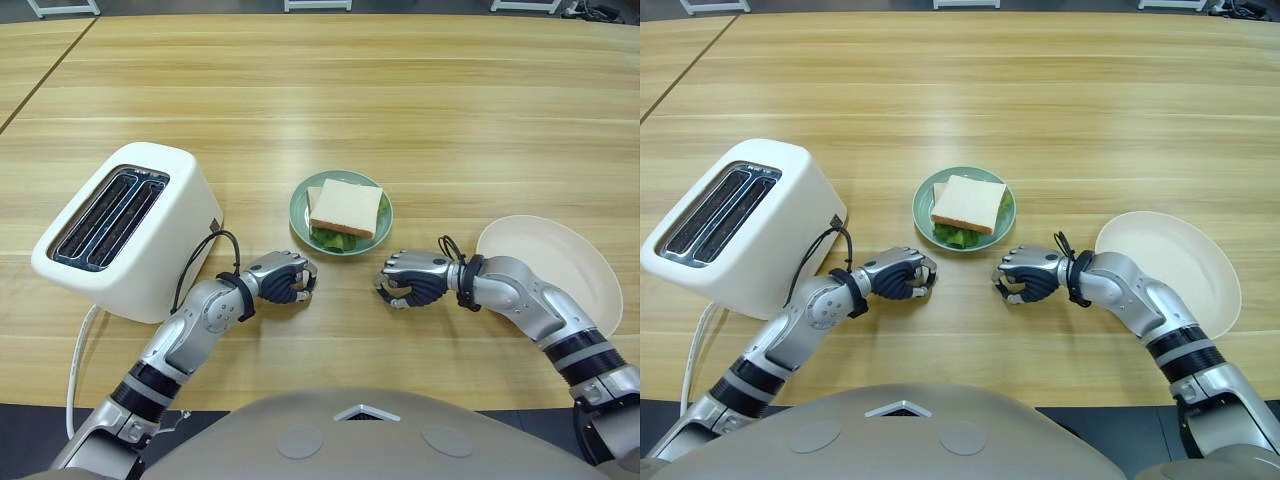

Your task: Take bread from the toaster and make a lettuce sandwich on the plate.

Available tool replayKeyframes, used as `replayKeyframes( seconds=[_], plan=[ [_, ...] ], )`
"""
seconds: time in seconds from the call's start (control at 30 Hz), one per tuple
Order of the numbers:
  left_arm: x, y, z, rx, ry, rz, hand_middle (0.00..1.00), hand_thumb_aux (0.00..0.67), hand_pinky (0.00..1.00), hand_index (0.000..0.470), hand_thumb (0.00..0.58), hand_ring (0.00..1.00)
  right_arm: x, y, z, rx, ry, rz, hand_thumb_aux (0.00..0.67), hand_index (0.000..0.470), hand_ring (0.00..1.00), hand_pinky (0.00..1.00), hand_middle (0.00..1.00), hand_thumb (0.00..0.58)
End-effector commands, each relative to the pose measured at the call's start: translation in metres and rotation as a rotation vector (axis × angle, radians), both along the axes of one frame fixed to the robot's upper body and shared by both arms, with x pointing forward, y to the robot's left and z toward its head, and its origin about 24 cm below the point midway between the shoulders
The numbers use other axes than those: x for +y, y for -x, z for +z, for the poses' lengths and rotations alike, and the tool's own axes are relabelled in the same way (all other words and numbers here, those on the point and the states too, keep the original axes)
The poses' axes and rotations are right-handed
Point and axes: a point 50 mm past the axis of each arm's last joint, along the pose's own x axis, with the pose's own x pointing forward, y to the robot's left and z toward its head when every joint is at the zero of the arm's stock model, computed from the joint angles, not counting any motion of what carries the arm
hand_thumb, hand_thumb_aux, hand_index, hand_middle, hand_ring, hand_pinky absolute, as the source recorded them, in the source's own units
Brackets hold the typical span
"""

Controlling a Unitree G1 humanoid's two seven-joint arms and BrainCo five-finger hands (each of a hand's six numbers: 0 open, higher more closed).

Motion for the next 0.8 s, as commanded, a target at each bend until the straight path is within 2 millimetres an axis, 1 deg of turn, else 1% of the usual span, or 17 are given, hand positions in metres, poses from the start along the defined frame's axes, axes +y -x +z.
replayKeyframes(
  seconds=[0.03, 0.13, 0.17, 0.5, 0.63, 0.7, 0.73, 0.77, 0.8],
  plan=[
    [0.0, 0.003, -0.028, 0.066, -0.116, 0.002, 1.0, 0.67, 1.0, 0.47, 0.58, 1.0, 0.005, 0.0, -0.03, 0.046, 0.098, -0.021, 0.67, 0.47, 1.0, 1.0, 1.0, 0.58],
    [0.001, -0.006, -0.032, 0.049, -0.146, 0.019, 1.0, 0.67, 1.0, 0.47, 0.58, 1.0, 0.012, -0.013, -0.04, 0.049, 0.117, -0.055, 0.67, 0.47, 1.0, 1.0, 1.0, 0.58],
    [0.002, -0.012, -0.032, 0.035, -0.154, 0.032, 1.0, 0.67, 1.0, 0.47, 0.58, 1.0, 0.015, -0.018, -0.041, 0.042, 0.109, -0.065, 0.67, 0.47, 1.0, 1.0, 1.0, 0.58],
    [0.008, -0.066, -0.024, -0.135, -0.179, 0.141, 1.0, 0.67, 1.0, 0.47, 0.58, 1.0, 0.043, -0.062, -0.041, -0.045, 0.045, -0.119, 0.67, 0.47, 0.98, 0.98, 0.98, 0.58],
    [0.012, -0.074, -0.026, -0.158, -0.167, 0.181, 1.0, 0.67, 1.0, 0.47, 0.58, 1.0, 0.052, -0.074, -0.04, -0.078, 0.03, -0.121, 0.67, 0.47, 0.95, 0.95, 0.95, 0.58],
    [0.013, -0.072, -0.026, -0.167, -0.156, 0.184, 1.0, 0.67, 1.0, 0.47, 0.58, 1.0, 0.054, -0.078, -0.036, -0.107, 0.003, -0.119, 0.67, 0.47, 0.9, 0.9, 0.9, 0.58],
    [0.012, -0.071, -0.025, -0.171, -0.15, 0.181, 1.0, 0.67, 1.0, 0.47, 0.58, 1.0, 0.055, -0.08, -0.032, -0.126, -0.019, -0.125, 0.625, 0.439, 0.85, 0.85, 0.85, 0.577],
    [0.011, -0.068, -0.022, -0.181, -0.142, 0.172, 1.0, 0.56, 1.0, 0.393, 0.564, 1.0, 0.054, -0.083, -0.025, -0.158, -0.053, -0.139, 0.541, 0.38, 0.84, 0.84, 0.84, 0.559],
    [0.009, -0.066, -0.018, -0.194, -0.128, 0.166, 1.0, 0.494, 1.0, 0.347, 0.54, 1.0, 0.052, -0.086, -0.017, -0.187, -0.085, -0.151, 0.483, 0.339, 0.61, 0.61, 0.61, 0.535]
  ],
)
